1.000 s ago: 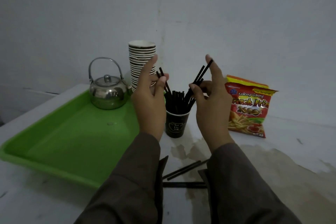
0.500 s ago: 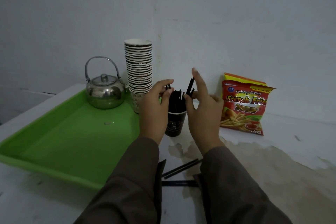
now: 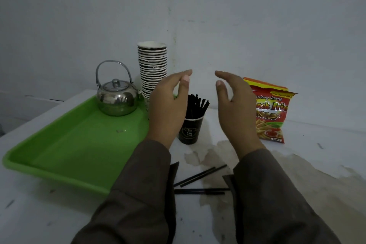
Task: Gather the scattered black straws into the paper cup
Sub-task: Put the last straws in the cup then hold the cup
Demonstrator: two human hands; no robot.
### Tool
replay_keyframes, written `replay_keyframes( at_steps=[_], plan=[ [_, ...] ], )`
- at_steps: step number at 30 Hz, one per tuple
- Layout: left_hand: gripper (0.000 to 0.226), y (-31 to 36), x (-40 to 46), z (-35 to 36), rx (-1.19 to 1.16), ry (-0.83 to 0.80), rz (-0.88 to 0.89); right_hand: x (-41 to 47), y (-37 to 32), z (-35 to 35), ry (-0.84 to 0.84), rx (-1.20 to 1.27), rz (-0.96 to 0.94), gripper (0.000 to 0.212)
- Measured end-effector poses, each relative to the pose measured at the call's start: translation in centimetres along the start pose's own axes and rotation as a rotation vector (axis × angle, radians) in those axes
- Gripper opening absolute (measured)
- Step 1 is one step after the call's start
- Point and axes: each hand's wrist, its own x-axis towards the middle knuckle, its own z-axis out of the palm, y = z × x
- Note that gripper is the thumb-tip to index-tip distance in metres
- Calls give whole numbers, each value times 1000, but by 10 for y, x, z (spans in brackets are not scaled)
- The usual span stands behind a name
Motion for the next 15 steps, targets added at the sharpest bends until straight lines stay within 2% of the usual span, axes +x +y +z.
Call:
replay_keyframes(
  at_steps=[3, 6, 9, 12, 15],
  plan=[
    [23, 10, -17, -9, 25, -101, 38, -11, 1, -15, -9, 39, 0, 23],
    [21, 5, -53, -17, 93, -253, 77, -40, 15, -26, -113, -12, -9, 26],
    [24, -12, -93, -19, 223, -383, 89, -81, 30, -37, -271, -65, 30, 24],
    [28, -30, -122, -20, 350, -463, 60, -104, 41, -49, -504, -138, 128, 23],
    [31, -36, -134, -21, 451, -548, 74, -109, 46, -59, -609, -174, 149, 20]
  ],
)
